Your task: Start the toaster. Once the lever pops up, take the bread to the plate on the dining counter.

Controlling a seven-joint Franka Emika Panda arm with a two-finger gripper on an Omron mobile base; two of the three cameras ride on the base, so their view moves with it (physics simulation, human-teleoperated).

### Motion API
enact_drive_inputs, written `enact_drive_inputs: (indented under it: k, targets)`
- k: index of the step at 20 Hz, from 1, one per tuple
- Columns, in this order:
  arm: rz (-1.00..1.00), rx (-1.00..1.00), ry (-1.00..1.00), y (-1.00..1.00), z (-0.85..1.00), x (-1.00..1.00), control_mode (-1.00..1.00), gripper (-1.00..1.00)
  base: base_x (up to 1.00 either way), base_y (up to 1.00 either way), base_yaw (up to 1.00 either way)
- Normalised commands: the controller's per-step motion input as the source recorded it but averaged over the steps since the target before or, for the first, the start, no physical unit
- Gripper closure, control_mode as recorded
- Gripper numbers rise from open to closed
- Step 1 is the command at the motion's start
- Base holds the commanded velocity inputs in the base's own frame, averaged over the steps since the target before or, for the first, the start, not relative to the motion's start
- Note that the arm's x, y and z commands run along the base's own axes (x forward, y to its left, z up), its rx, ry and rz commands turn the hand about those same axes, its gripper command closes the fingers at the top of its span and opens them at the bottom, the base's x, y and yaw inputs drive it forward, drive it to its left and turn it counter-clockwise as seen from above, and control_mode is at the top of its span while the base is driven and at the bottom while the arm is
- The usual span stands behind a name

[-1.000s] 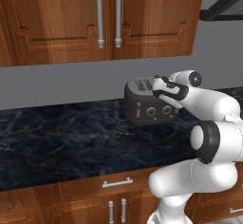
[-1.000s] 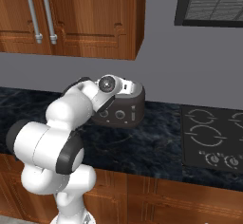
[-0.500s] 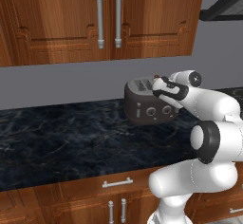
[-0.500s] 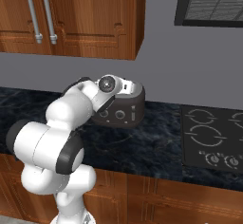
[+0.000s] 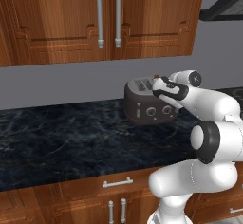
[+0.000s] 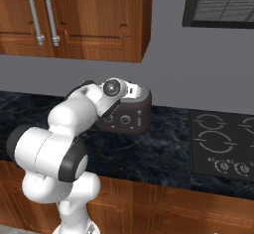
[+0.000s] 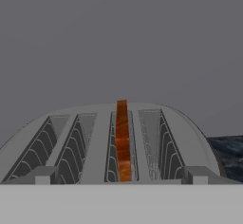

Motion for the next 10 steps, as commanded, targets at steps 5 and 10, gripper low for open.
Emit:
enact_drive_inputs:
  k: [5,10]
  targets:
    - [0.0,0.0,0.0,0.0,0.0,0.0,-1.0,-1.0,0.0,0.0,0.0]
    - [0.0,0.0,0.0,0.0,0.0,0.0,-1.0,-1.0,0.0,0.0,0.0]
